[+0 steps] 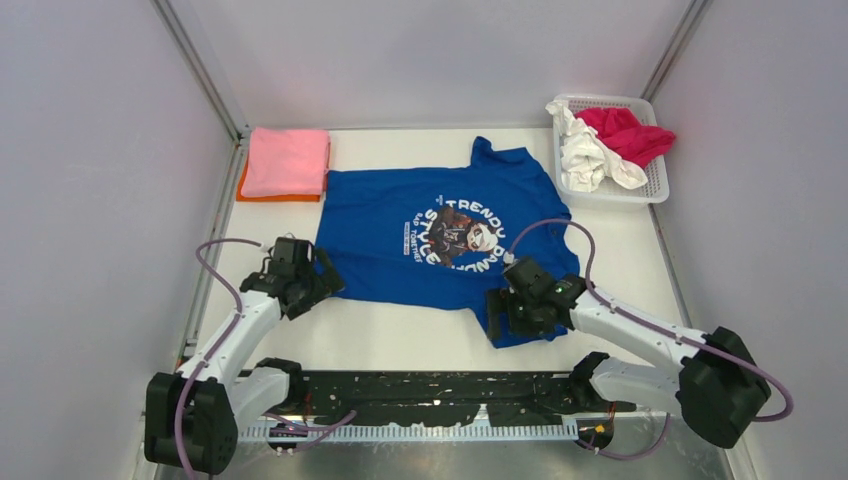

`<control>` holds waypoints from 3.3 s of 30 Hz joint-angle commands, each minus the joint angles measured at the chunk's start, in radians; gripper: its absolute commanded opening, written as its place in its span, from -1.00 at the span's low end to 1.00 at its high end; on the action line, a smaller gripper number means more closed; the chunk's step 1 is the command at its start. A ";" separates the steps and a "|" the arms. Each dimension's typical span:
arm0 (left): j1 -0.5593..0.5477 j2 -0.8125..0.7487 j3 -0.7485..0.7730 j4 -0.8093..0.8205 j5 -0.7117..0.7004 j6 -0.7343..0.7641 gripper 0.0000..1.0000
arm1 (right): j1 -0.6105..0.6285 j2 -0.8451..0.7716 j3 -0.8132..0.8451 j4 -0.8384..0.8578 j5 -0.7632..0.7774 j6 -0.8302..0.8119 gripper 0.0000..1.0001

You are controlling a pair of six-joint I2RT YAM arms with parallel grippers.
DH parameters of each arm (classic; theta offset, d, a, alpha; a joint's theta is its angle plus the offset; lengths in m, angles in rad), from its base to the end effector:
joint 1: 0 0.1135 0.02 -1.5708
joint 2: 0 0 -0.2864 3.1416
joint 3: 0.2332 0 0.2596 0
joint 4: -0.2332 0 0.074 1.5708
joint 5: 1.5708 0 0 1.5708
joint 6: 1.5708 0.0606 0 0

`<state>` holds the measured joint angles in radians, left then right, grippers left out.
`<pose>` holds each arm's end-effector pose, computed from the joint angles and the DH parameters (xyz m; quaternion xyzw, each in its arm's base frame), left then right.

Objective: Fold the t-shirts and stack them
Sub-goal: Flatten out the tshirt, then grab the side of the flattened tshirt closest away from the robot with both arms

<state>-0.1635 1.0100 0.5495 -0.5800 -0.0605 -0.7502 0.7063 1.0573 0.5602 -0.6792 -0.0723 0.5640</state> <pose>0.1867 -0.0271 0.1815 -0.2865 0.9211 -0.0894 0.2479 0.1353 0.1212 0.1711 -0.0767 0.9770 0.1447 0.1366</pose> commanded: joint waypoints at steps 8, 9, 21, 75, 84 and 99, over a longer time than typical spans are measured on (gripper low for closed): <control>0.021 0.037 0.053 0.032 -0.041 0.015 0.99 | -0.230 0.171 0.145 0.288 0.350 -0.102 0.91; 0.022 0.040 0.055 0.035 -0.041 0.015 0.99 | -0.236 0.195 0.167 0.324 0.378 -0.144 0.91; 0.027 -0.043 0.005 -0.083 -0.081 -0.053 0.99 | -0.269 -0.010 0.152 0.185 0.344 -0.169 0.91; -0.091 0.046 0.005 -0.011 -0.205 -0.175 -1.00 | -0.114 -0.185 -0.002 -0.015 0.257 0.048 0.95; -0.091 0.049 0.008 -0.002 -0.207 -0.161 -1.00 | -0.084 0.014 -0.028 0.227 0.326 0.073 0.88; -0.091 0.029 0.011 -0.017 -0.230 -0.173 -1.00 | -0.093 0.154 -0.066 0.248 0.311 0.116 0.45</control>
<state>-0.2531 1.0626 0.5495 -0.5957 -0.2474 -0.9138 0.6136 1.1873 0.5217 -0.4290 0.2836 0.6201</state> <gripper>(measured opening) 0.031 0.790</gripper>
